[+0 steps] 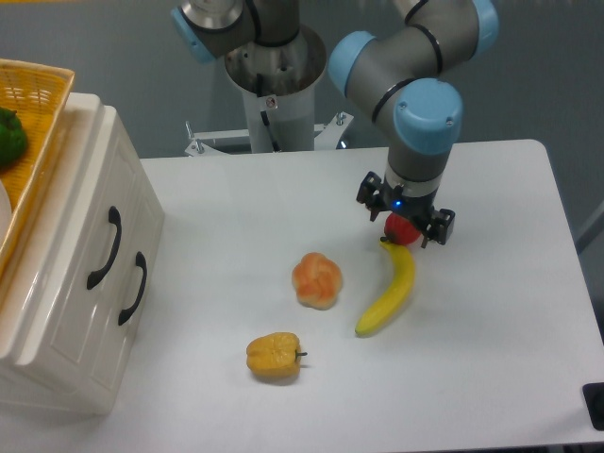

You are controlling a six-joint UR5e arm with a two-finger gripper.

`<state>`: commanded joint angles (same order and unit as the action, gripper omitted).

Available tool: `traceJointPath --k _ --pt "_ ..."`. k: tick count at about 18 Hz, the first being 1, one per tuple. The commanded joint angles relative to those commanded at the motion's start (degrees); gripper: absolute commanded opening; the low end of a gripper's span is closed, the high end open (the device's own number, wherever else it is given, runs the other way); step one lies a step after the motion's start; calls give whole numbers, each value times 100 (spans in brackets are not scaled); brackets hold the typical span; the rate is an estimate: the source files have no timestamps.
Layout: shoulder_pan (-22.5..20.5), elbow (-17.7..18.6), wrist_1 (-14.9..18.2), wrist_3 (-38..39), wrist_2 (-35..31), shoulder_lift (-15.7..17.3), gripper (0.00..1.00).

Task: Slide the top white drawer open
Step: 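Lift the gripper up from beside the red strawberry, then move the gripper across the table toward the upper drawer's black handle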

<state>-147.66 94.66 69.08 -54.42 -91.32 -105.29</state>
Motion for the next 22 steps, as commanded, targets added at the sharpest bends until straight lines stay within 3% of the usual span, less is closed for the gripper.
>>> traceJointPath --k 3,16,22 --pt "176 0 44 202 0 17 100" --pt "1283 -360 132 2970 501 26 100" --pt "1670 -422 132 3384 466 17 100"
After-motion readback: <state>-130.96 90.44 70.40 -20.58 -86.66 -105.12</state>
